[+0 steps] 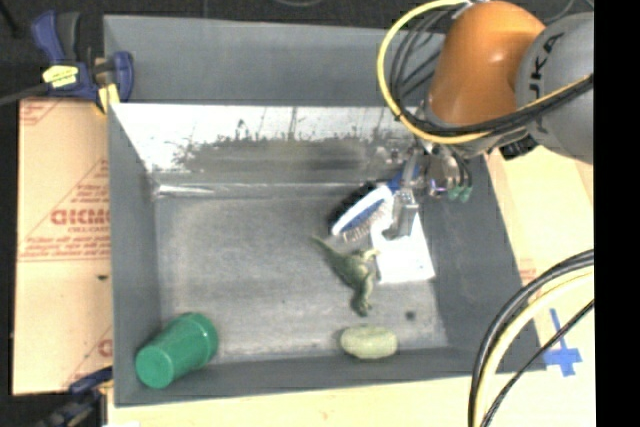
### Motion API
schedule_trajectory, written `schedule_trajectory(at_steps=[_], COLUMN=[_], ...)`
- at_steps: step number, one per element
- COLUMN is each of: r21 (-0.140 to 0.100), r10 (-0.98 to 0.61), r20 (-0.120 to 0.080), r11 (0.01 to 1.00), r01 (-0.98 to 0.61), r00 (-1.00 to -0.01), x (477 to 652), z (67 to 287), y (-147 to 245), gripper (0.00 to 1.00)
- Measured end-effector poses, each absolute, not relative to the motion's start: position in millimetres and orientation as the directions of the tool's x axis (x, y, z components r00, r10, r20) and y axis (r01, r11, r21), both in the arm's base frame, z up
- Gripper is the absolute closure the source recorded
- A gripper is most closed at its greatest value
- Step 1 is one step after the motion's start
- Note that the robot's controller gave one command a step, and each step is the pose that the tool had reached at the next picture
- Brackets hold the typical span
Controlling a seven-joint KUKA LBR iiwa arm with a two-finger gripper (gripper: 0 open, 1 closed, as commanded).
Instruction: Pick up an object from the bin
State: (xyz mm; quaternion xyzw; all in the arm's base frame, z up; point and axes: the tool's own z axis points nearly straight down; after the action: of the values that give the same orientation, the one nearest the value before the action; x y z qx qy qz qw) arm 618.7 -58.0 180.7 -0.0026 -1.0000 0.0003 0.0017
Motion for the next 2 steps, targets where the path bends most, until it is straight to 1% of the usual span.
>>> schedule_trajectory(at_steps=[1,2], r21=[-0.001,-0.002], r10=[0.004,-0.128], r20=[-0.005,-0.007], r11=[1.000,0.992], r01=[0.004,-0.128], r00=[-1.000,-0.992], x=[620.1,637.0], z=[185.9,131.1], y=[-57.9,-71.1], gripper=[0.00,0.00])
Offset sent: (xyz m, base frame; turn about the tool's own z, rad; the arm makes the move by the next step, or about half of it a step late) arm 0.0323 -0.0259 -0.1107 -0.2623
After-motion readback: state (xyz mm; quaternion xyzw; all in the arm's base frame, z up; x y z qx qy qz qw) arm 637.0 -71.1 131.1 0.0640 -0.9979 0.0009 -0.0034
